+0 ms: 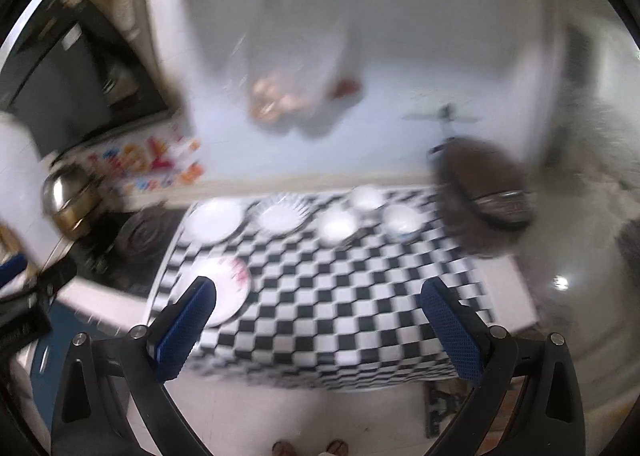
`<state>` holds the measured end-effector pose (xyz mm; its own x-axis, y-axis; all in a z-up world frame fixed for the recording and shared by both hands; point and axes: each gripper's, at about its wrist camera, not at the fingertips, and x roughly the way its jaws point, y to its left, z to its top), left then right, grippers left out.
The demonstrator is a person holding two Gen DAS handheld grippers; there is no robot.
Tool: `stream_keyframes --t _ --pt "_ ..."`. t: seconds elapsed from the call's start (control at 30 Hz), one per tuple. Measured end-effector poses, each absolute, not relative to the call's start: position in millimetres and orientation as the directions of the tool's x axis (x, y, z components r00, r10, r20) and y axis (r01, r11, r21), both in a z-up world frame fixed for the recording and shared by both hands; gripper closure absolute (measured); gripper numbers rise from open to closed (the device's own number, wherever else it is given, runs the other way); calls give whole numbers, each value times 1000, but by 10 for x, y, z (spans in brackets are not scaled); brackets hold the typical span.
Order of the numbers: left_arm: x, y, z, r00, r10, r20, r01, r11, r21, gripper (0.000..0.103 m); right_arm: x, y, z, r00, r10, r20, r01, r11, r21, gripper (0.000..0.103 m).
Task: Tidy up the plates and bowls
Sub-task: 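Lower both grippers and grasp the rim of the pink-flower plate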
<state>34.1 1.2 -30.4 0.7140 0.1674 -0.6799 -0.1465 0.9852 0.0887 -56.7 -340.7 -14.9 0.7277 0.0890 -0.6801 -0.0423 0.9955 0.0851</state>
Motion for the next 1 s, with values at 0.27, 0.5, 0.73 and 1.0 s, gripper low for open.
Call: stream_keyframes --t 0.27,0.5,0.73,1.0 --pt "914 480 -1091 577 227 -785 -222 968 117 0 302 -3177 -1229 500 303 -811 -209 951 226 0" --pt "1631 1018 -1965 424 163 -891 -230 971 68 0 1188 -2711 -2159 302 336 -892 -212 936 281 0" --pt "2461 1551 -2875 256 49 -965 -192 981 -1 3 2065 -2260 -3034 135 342 -930 -126 937 326 1" --pt "3128 1841 -3773 64 -107 -992 -115 987 -114 43 2765 -1791 -3787 -38 356 -934 -61 932 358 19"
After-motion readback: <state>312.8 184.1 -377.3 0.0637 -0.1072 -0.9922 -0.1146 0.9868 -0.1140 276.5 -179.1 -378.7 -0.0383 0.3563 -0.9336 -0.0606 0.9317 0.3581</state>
